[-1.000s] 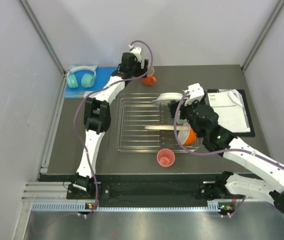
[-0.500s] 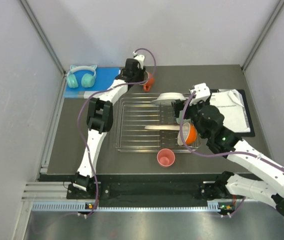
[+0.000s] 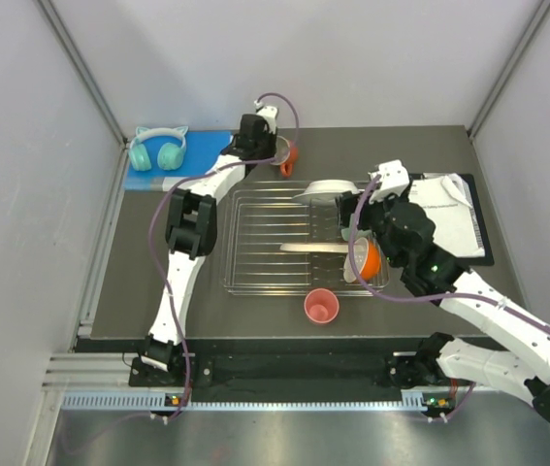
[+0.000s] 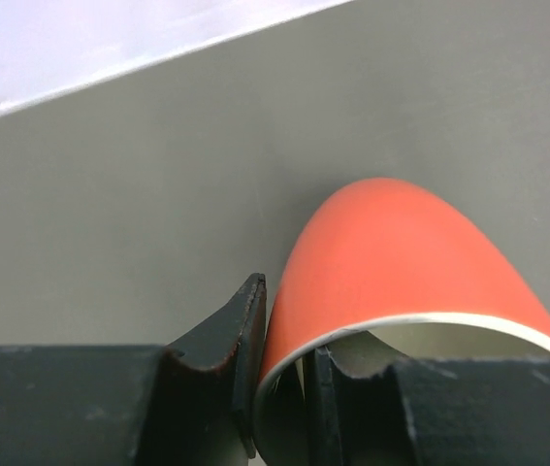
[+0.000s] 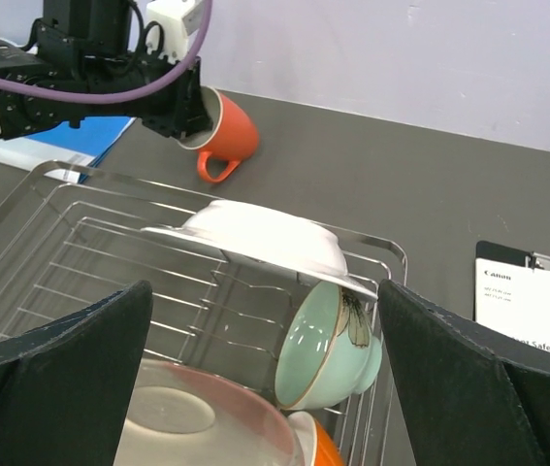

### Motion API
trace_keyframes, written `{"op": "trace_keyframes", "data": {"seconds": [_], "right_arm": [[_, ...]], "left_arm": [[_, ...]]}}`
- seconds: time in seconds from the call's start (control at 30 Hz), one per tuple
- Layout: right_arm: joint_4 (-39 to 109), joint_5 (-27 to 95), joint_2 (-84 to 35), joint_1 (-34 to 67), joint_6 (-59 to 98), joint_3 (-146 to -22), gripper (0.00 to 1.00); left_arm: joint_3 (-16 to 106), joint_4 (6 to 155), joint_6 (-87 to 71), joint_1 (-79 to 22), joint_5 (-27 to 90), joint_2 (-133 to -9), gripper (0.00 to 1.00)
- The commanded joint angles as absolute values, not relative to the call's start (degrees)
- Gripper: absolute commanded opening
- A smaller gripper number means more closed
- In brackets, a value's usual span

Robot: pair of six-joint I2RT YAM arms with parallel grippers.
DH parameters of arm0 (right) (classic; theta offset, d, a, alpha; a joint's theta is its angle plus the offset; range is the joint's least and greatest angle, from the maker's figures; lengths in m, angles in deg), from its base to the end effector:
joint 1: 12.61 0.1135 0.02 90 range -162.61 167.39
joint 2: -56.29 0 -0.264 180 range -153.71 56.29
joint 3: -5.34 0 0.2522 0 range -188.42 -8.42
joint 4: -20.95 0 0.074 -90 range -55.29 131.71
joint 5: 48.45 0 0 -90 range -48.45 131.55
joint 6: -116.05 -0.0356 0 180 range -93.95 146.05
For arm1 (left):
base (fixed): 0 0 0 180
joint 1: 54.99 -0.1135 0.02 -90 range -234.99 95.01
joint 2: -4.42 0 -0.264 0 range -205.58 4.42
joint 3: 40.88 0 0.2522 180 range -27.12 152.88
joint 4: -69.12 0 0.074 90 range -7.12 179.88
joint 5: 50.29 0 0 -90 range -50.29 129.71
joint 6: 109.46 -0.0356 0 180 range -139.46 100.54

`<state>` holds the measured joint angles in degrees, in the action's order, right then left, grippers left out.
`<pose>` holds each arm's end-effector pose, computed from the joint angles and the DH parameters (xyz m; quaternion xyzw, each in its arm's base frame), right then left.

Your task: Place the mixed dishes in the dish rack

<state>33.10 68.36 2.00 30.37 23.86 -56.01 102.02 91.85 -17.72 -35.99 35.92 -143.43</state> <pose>0.1730 0.1393 0.3495 -0.1034 0.7273 0.0942 0.6720 0.5588 -0.1949 0.1813 0.1453 0.8430 -0.1209 0.5036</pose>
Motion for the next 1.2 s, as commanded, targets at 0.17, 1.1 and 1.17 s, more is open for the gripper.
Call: {"op": "trace_keyframes", "data": {"seconds": [0.17,1.1,1.17], "right_arm": [[31.81,65.82,1.62,27.64,20.69,-57.11,0.99],[-4.54,11.69,-3.12,26.23,-28.23,-57.47,0.99],[-16.06,10.44,-6.55,26.59,-36.56,-54.39,1.00]], "left_arm": [[95.58,91.67,-3.03,-40.05,31.10,-128.05,0.00],[56.39,61.03,30.77,-49.37,-19.00,-74.52,0.00],[55.85,62.84,30.38,-48.93,-19.70,-71.17,0.00]]}}
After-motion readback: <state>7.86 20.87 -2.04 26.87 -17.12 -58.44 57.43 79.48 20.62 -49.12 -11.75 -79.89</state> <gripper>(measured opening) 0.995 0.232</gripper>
